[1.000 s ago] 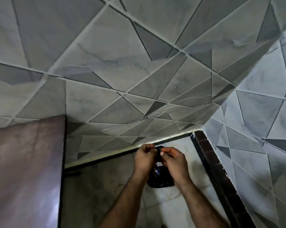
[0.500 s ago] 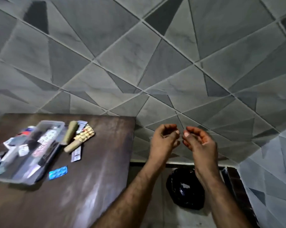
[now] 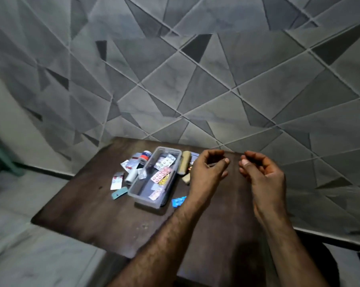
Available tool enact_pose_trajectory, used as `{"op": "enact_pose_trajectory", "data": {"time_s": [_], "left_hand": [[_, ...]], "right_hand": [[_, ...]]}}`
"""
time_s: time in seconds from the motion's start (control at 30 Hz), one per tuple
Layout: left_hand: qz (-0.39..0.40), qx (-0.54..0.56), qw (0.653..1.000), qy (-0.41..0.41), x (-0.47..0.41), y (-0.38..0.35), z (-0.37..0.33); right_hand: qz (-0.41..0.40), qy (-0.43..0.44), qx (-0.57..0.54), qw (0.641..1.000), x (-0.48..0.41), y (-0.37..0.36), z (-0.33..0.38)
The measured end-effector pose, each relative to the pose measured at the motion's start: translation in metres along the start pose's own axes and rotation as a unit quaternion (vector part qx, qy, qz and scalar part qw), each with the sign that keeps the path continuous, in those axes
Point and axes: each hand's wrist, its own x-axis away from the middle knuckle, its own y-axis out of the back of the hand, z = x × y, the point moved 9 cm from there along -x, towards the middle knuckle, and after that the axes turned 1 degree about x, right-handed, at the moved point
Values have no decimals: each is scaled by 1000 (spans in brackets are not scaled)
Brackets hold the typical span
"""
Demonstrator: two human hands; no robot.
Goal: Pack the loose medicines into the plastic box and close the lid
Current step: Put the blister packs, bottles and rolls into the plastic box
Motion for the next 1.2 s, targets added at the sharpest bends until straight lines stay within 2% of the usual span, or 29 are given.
{"op": "enact_pose_trajectory", "data": {"time_s": [0.23,0.53,0.9,1.2], "left_hand": [[-49,-5,999,-21,8,107,-22],[-101,-62,992,-36,-18,188,-36],[-63,-41,997,-1,-100,223,-27],[-58,-24,997,53,-145,245,11]], "right_hand": [[61,0,11,998,38,-104,-7],[91,5,42,995,49,-189,-40],[73,0,98,992,10,-245,-81],[61,-33,128,989,-11,-269,-119]]}}
